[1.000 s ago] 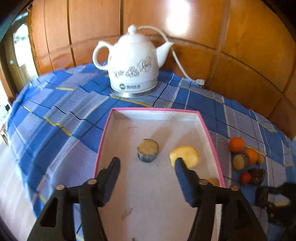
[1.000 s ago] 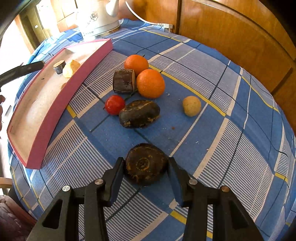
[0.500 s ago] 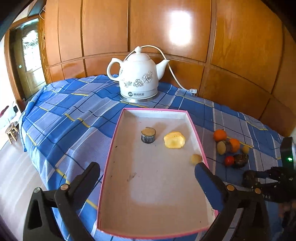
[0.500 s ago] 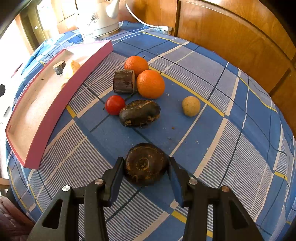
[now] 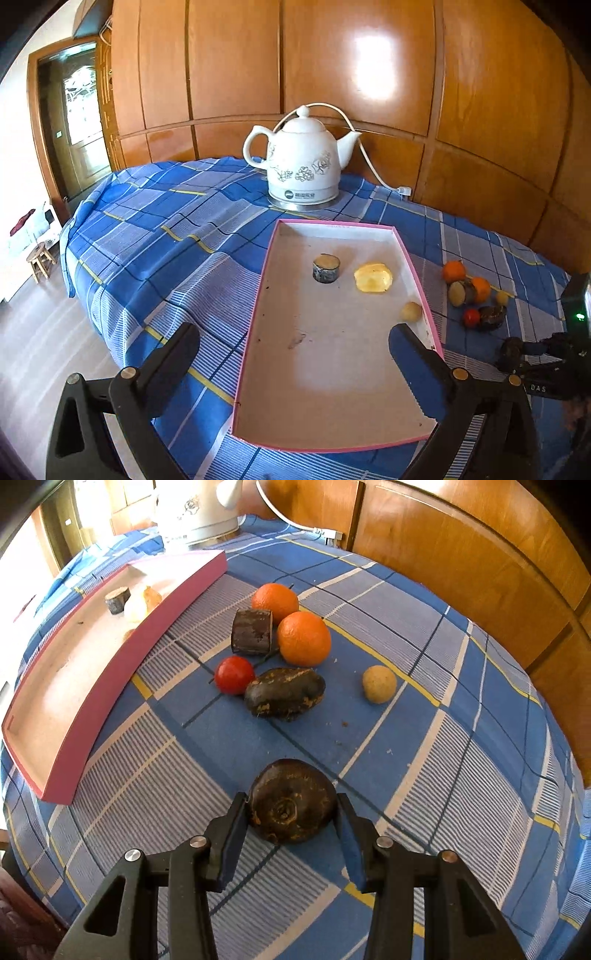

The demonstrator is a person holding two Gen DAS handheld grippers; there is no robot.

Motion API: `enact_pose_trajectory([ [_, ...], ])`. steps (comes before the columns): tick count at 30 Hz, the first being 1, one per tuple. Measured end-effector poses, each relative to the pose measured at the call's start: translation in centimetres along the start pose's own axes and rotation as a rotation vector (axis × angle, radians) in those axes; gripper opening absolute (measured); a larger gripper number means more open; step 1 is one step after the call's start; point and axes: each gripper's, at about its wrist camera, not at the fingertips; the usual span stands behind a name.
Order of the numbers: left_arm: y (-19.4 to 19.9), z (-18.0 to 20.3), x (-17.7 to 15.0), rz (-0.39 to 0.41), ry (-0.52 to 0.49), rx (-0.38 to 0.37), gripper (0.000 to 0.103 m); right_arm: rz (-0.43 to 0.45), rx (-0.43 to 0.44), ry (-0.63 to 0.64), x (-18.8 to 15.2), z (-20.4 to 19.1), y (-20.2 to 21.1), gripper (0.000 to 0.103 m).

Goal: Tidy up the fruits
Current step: 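Lower the dark brown round tuber into the tray and open the right gripper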

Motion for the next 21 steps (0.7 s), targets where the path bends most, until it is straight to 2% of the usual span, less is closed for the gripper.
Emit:
enact_pose_trajectory([
  [3, 0.3, -0.2, -0.1, 0.014, 0.002, 0.008, 0.103, -0.012, 0.012, -0.014, -0.5, -0.7, 0.8, 0.046],
  [10, 0.1, -1.0, -0.2, 0.012, 0.025, 0.028, 0.103, 0.109, 0.096, -0.029, -0.1, -3.5, 4.5, 0.046],
  [17, -0.1, -2.8, 0.2, 0.015, 0.057, 0.051, 0.103, 0.237, 0.191, 0.018, 4.3, -7.7, 7.4, 0.046],
  [21, -0.5, -3.9, 0.2, 0.004, 0.071, 0.066, 0.103, 0.256, 0.219, 0.047, 7.3, -9.7, 6.5, 0.046],
])
Point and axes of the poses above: each gripper's, at about its wrist camera, not at the fingertips, and y roughly against the way its jaws point, z to its right, x to its top, and after that the axes turned 13 degrees about y, right-handed
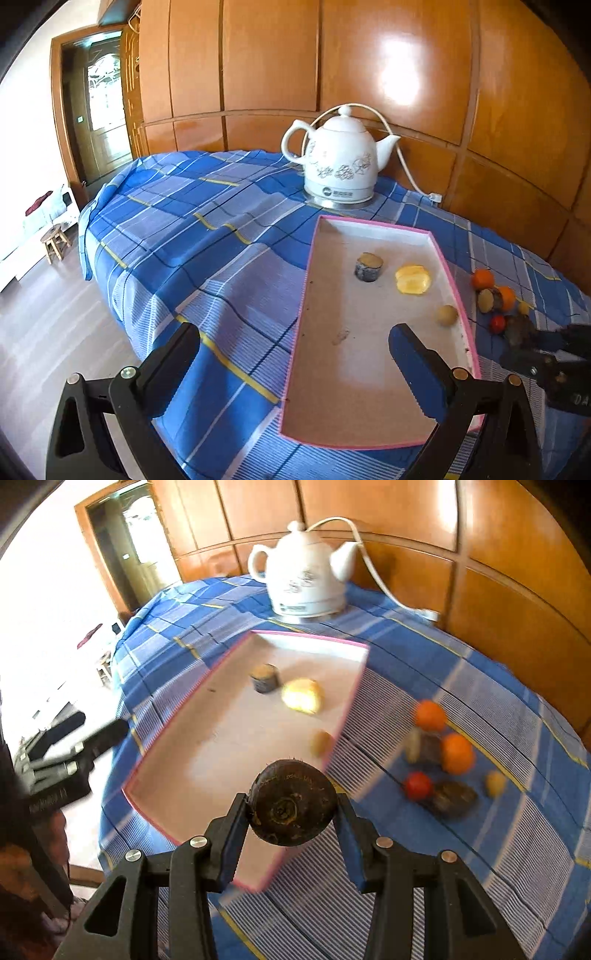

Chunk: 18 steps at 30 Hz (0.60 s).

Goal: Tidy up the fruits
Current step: 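Lower the dark brown round tuber into the tray and open the right gripper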

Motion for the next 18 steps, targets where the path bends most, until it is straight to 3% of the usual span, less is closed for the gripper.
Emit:
enact_pose_trajectory([
  [7, -0.8, -1.6, 0.2, -0.023, 0.039, 0.013, 0.103, -0.051, -0.005, 0.038, 2.8, -1.9, -4.5, 0.046],
  [14, -1.0, -1.6, 0.1, -0.035, 0.034, 0.005, 0.103, -0.129, -0.037, 0.029, 2.2, -1.5, -8.0, 0.047],
  [18, -0.8, -1.3, 0.0, -0.032, 0.024, 0.0, 0.103, -0.109, -0.059, 0.041, 1.9, -1.6, -7.3, 0.047],
])
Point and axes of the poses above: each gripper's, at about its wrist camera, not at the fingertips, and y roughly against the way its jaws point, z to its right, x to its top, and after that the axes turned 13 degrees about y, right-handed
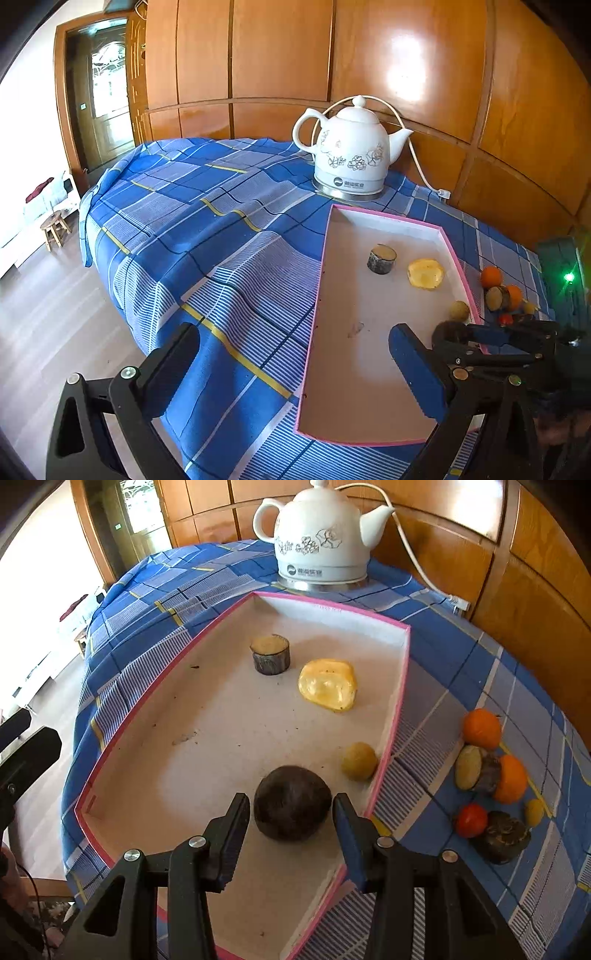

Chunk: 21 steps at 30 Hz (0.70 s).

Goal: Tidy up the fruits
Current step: 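Lower the dark brown round tuber into the tray and open the right gripper, then withdraw the right gripper from the tray while the left moves toward the orange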

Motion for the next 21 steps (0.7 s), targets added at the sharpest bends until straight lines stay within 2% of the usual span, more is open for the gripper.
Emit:
enact_pose_trajectory([
  [9, 0.6, 0.8, -0.2, 0.005, -0.02, -0.012, 0.103, 0.084, -0.006, -0.041, -0.8, 0.6, 3.5, 0.049],
  [21, 1.1, 2.3, -0.7, -0.006, -0.055, -0.053, 0.103, 0.118, -0.078, -0.079, -4.0, 3.1, 7.0, 0.049],
])
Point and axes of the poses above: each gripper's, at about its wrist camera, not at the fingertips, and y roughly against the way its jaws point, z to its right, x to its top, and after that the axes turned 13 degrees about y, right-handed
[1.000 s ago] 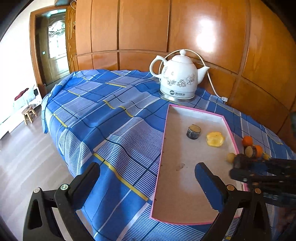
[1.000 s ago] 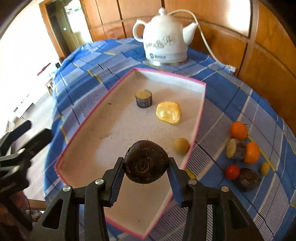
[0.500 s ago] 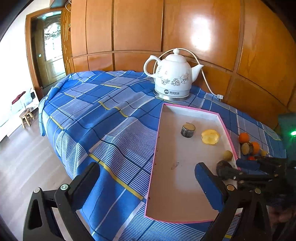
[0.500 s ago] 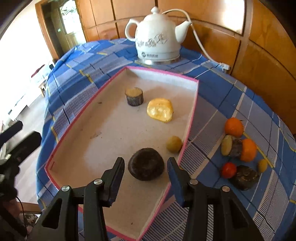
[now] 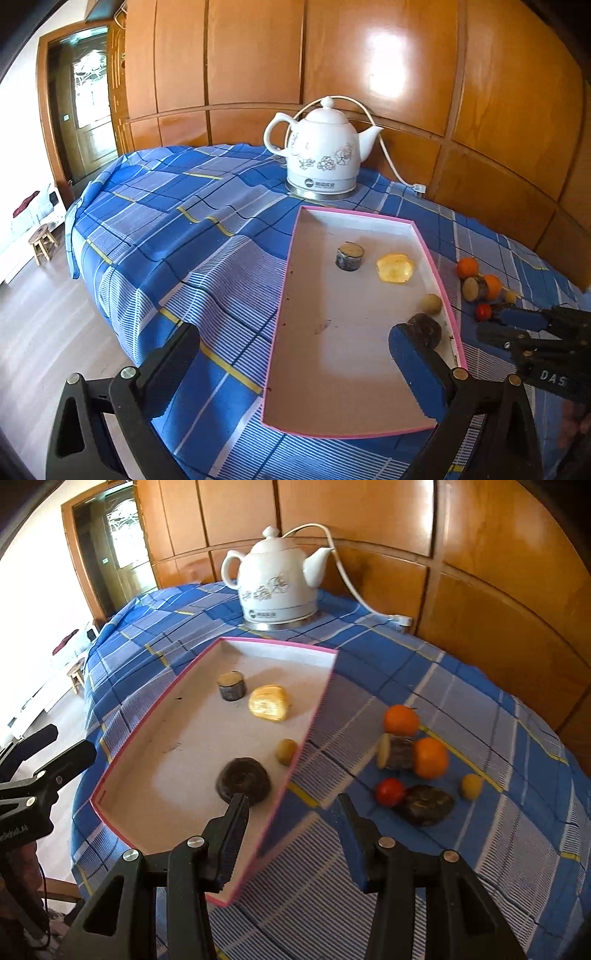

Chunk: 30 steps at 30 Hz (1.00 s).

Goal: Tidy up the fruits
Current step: 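Withdraw the right gripper from the tray while the left moves toward the orange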

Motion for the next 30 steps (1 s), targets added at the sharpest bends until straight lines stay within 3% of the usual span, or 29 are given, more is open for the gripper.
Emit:
enact_pose_trajectory([
  [18, 0.0, 2.7, -1.0, -0.064, -0.048, -0.092, 0.103, -0.019, -0.16, -0.063, -4.6, 8.5, 3.7, 0.049],
  [22, 0.2, 3.6, -1.4, -0.044, -0.09, -0.093, 0.103, -0.034, -0.201, -0.094, -6.0, 11.3, 4.0, 0.049],
  [26, 0.0, 4.9, -1.8, -0.041, -0.159, -0.092, 0.103, -0.053, -0.242, -0.185, -8.1, 14.7, 3.4, 0.049],
  [30, -0.9, 5.7, -1.9, -0.112, -0.16, -0.141, 0.103, -0.097, -0.247, -0.312, -9.6, 17.4, 2.7, 0.049],
])
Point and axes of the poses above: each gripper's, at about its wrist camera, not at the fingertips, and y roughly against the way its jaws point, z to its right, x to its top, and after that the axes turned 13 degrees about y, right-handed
